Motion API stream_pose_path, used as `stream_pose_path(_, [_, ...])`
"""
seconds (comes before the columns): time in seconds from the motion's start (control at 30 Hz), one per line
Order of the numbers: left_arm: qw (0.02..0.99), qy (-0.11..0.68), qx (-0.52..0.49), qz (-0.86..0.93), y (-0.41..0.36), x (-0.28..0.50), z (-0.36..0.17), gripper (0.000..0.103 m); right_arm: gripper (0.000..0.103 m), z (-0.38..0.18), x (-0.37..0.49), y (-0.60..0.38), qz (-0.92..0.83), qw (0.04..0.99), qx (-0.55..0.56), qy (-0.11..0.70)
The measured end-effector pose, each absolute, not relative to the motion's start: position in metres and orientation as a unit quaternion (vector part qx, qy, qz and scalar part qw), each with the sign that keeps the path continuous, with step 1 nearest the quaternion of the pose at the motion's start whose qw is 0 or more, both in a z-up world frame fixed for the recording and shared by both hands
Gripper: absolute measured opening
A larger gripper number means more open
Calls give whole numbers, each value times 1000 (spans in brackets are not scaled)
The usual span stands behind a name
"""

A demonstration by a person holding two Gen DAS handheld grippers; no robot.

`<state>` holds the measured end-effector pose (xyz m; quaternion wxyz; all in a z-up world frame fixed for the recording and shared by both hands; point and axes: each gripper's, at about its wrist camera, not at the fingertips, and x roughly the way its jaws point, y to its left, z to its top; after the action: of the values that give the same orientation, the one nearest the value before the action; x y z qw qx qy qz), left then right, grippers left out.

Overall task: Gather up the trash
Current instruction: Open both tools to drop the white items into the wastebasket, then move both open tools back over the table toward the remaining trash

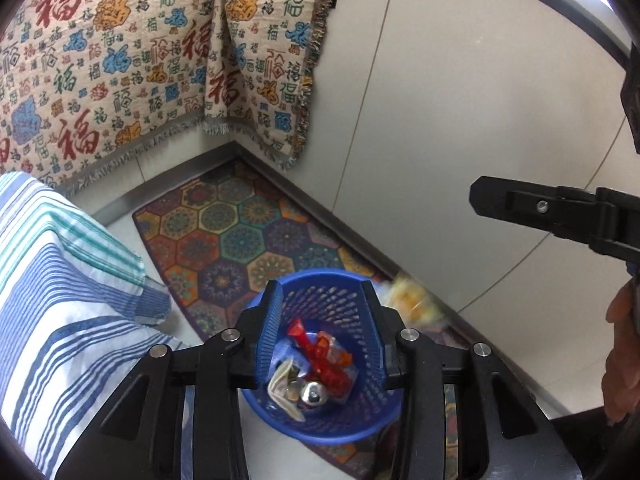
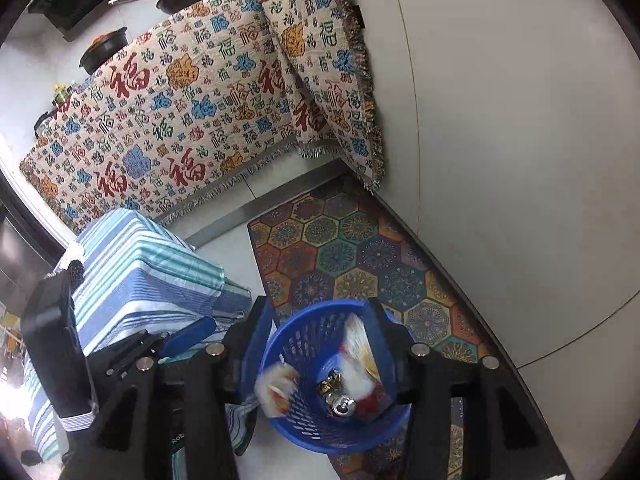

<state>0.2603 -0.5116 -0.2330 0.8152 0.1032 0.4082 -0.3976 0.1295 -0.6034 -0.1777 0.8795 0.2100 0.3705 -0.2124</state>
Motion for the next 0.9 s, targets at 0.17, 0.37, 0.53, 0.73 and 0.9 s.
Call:
stream_pose_path(0.17, [828, 389, 85, -394, -495, 259, -217, 47, 49, -165, 128, -595, -205, 894, 197, 347])
stream_pose_path(0.37, [850, 364, 73, -375, -438, 249, -186, 64, 51, -145, 136, -565, -200, 914, 141, 324])
stream_pose_path(0.53, [864, 377, 78, -325, -350, 240, -182, 70, 54, -138, 154, -518, -167, 931, 84, 313])
stream_pose_path(0.73, [879, 412, 78, -225, -231, 249, -193, 70, 54, -153, 188, -440, -79, 939, 57, 331])
stream_pose_path(0.9, [895, 429, -6, -125, -128, 276, -191, 70, 54, -180, 214, -361, 6, 931, 30, 363])
